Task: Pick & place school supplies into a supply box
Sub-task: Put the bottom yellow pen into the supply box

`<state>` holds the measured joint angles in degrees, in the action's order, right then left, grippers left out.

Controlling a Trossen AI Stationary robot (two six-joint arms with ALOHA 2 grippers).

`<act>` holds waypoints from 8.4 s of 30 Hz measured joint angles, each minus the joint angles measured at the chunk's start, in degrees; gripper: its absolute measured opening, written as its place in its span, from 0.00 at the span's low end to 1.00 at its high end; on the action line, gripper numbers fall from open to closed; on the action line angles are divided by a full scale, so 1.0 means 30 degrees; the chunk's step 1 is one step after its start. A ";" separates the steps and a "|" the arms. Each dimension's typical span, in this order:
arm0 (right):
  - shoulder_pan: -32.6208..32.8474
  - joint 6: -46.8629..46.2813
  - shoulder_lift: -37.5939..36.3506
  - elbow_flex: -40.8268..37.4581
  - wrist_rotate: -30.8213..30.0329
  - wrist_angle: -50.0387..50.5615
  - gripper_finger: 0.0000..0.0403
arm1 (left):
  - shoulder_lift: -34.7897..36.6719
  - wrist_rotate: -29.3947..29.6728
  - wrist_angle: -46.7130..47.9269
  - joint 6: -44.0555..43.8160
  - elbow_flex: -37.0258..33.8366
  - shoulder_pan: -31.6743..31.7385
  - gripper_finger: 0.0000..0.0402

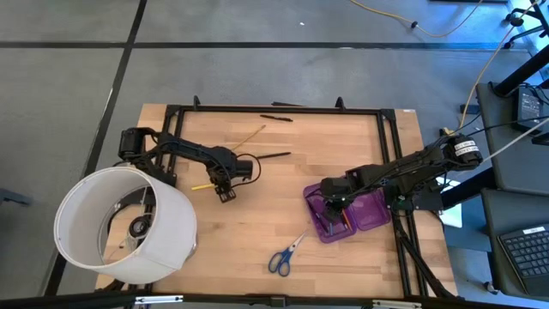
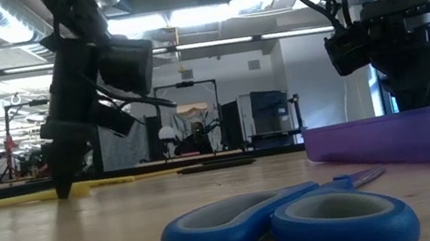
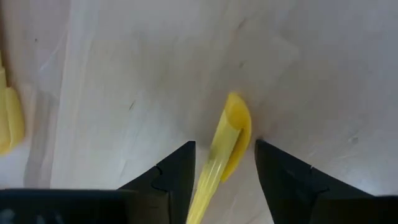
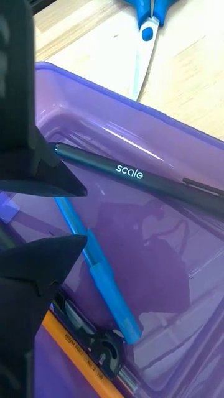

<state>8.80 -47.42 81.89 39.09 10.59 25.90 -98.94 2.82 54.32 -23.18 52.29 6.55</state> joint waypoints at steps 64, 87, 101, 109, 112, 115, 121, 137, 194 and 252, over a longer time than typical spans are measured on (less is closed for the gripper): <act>0.3905 0.9656 -0.3198 0.0000 -0.5949 -0.8027 0.60 | -0.0101 -1.0276 -1.9300 0.7056 0.4459 -0.3665 0.00; 0.6508 -0.0923 -0.3031 0.4363 -0.5327 0.2056 0.53 | -0.0101 -0.5495 -1.6956 1.0183 0.4444 -0.3672 0.01; 0.9478 -1.0831 0.3770 0.9729 -0.2546 0.8726 0.44 | -0.0086 -0.4776 -1.5763 1.1107 0.4444 -0.3672 0.01; 1.0434 -1.2152 0.7618 1.3438 -0.3088 1.1891 0.38 | -0.0086 -0.4783 -1.5686 1.1826 0.4444 -0.3672 0.01; 1.0574 -1.2109 0.8423 1.3865 -0.3068 1.1154 0.37 | -0.0086 -0.4783 -1.5417 1.1839 0.4444 -0.3672 0.01; 1.0652 -1.2120 0.8899 1.3959 -0.3867 1.0601 0.37 | -0.0086 -0.4798 -1.5284 1.1837 0.4444 -0.3672 0.01; 1.0622 -1.2118 0.9657 1.3952 -0.4167 0.9897 0.43 | -0.0086 -0.4798 -1.4756 1.2132 0.4444 -0.3672 0.01; 1.0622 -1.2116 0.9923 1.3945 -0.5872 0.9054 0.59 | -0.0086 -0.4805 -1.4235 1.2137 0.4437 -0.3672 0.01; 0.9588 -0.9132 1.0589 1.3902 -0.6003 0.6995 0.12 | -0.0086 -0.4812 -1.1994 1.0650 0.4430 -0.3676 0.01; 0.1831 -0.6005 0.6229 0.8408 0.3201 1.5111 0.12 | -0.0086 -0.4805 -1.1164 0.7780 0.3883 -0.4162 0.01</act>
<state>14.29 -65.43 100.57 64.32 20.19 71.23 -99.20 -11.60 20.83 0.16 63.94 -5.94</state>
